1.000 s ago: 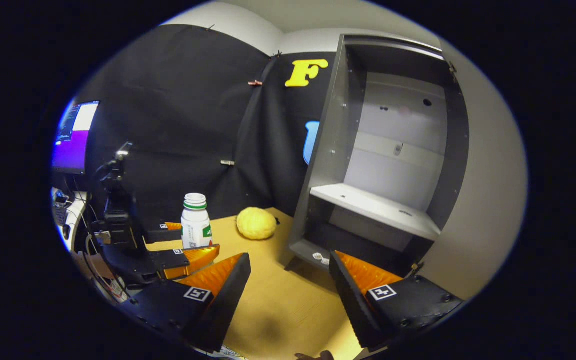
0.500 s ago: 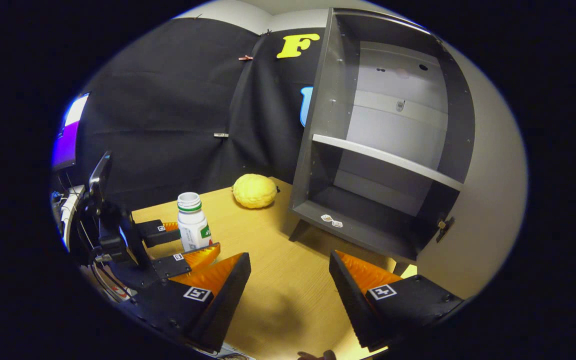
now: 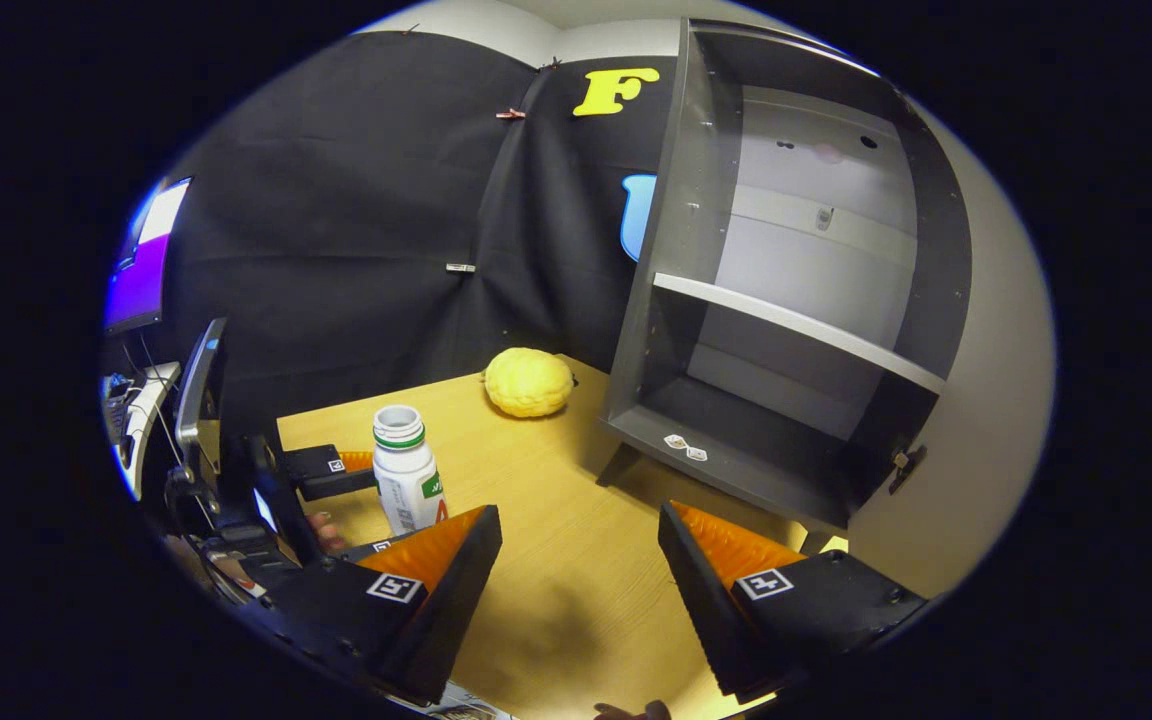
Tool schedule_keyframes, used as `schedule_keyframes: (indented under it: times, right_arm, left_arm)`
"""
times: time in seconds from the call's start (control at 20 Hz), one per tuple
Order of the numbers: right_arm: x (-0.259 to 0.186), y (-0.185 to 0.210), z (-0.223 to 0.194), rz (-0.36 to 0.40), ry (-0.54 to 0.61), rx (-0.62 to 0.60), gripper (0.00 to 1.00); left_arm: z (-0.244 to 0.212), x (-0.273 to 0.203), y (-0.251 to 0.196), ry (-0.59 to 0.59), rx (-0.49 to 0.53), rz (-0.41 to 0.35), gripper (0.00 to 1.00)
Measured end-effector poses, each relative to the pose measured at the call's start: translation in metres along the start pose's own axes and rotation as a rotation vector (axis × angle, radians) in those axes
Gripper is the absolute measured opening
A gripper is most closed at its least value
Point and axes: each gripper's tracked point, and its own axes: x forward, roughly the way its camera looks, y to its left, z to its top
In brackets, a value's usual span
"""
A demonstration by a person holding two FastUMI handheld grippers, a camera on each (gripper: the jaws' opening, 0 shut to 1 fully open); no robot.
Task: Open the cabinet door with the right hand, grasp the bottle in the cabinet with the left hand and place it on the coaster, then close the cabinet door with the right hand.
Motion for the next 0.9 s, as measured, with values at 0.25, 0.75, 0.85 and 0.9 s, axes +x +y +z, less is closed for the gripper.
schedule_keyframes:
  times: [0.25,0.75,0.85,0.9]
  right_arm:
    - [-0.011,-0.007,0.015,-0.029,-0.013,-0.032,0.98]
    - [-0.082,-0.015,0.113,-0.067,-0.112,0.001,0.98]
    - [-0.107,-0.016,0.135,-0.077,-0.140,0.057,0.98]
    - [-0.123,-0.015,0.148,-0.080,-0.164,0.091,0.98]
  left_arm:
    - [0.027,-0.001,0.003,-0.023,0.013,0.007,0.96]
    - [0.224,-0.039,0.042,-0.128,-0.010,-0.003,0.96]
    - [0.260,-0.038,0.049,-0.139,0.015,-0.036,0.96]
    - [0.279,-0.037,0.050,-0.149,0.017,-0.054,0.95]
